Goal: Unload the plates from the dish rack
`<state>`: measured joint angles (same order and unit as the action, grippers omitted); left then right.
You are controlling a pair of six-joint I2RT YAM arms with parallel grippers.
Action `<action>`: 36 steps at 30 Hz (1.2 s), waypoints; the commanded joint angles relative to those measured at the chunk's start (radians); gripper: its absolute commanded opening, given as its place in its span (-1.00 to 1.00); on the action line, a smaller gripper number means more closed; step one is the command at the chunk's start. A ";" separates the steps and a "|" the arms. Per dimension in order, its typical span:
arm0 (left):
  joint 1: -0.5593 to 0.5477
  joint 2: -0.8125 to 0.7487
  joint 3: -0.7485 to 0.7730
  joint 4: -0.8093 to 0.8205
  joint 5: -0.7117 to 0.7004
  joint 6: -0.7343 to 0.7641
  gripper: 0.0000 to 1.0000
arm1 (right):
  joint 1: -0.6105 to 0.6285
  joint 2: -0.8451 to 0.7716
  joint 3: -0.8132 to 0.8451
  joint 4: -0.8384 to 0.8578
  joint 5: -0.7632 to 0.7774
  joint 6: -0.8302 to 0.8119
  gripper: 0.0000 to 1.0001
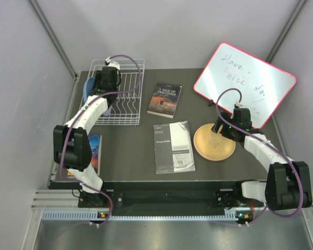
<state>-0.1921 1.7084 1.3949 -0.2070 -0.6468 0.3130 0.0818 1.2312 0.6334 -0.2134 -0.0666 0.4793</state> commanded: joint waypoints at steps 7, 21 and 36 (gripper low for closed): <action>0.028 -0.023 -0.010 -0.014 0.081 -0.095 -0.02 | -0.014 -0.006 0.005 0.022 0.004 -0.030 0.58; 0.056 0.020 -0.017 -0.019 0.092 -0.164 -1.00 | -0.022 -0.006 0.015 0.003 0.014 -0.039 0.58; -0.027 -0.069 -0.216 0.371 -0.249 0.040 -1.00 | -0.024 0.033 0.028 0.017 -0.006 -0.036 0.58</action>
<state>-0.1833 1.6833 1.2587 -0.0364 -0.7742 0.3031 0.0692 1.2510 0.6289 -0.2237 -0.0631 0.4530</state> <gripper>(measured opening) 0.086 0.792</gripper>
